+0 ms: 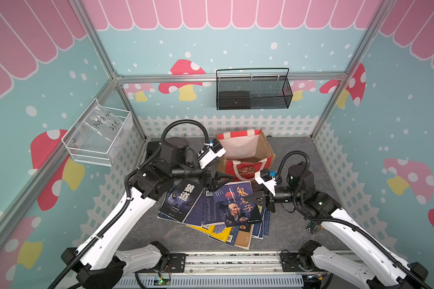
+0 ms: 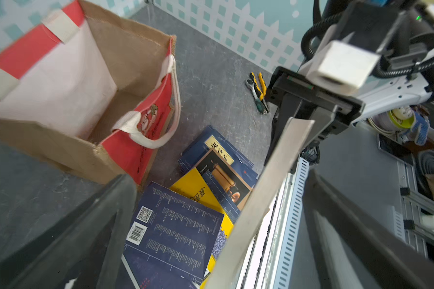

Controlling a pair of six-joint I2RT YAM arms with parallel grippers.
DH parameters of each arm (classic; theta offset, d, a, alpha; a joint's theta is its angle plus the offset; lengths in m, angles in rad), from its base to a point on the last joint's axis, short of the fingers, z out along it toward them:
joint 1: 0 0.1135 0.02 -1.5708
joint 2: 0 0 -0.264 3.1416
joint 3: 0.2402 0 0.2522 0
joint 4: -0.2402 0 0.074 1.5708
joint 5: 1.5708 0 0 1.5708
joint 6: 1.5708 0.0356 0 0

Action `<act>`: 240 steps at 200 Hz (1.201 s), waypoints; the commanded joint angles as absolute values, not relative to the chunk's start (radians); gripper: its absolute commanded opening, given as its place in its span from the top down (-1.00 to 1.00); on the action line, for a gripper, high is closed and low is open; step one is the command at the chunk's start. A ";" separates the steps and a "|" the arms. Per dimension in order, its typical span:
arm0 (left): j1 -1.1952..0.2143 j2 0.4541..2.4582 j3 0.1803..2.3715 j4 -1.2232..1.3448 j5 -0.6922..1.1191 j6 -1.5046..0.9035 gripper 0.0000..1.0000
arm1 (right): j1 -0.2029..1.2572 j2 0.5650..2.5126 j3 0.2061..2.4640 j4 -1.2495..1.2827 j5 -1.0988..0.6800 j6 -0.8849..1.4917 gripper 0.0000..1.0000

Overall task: Put the books into the canvas bag
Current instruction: Pick up the book from the book.

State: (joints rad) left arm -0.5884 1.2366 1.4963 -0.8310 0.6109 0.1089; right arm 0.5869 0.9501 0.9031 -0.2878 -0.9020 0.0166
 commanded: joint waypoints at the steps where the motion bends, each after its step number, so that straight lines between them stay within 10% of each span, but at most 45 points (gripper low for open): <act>1: -0.622 1.285 1.560 -1.067 0.693 0.260 -0.96 | 0.581 1.009 0.989 -0.294 -1.037 -0.140 1.00; 50: -0.719 1.384 1.678 -1.281 0.579 0.336 -0.48 | 0.560 1.090 1.051 -0.326 -1.119 -0.208 1.00; 176: -0.731 1.282 1.608 -1.230 0.702 0.358 -0.72 | 0.506 1.120 1.082 -0.391 -1.131 -0.281 1.00; 240: -0.731 1.306 1.576 -1.024 0.337 0.245 -0.76 | 0.506 1.137 1.105 -0.399 -1.174 -0.279 1.00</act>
State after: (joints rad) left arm -0.7288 1.3025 1.5795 -1.1362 0.5247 0.2790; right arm 0.5102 1.1412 1.0660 -0.4351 -1.0992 -0.2436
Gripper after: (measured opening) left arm 0.876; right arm 0.150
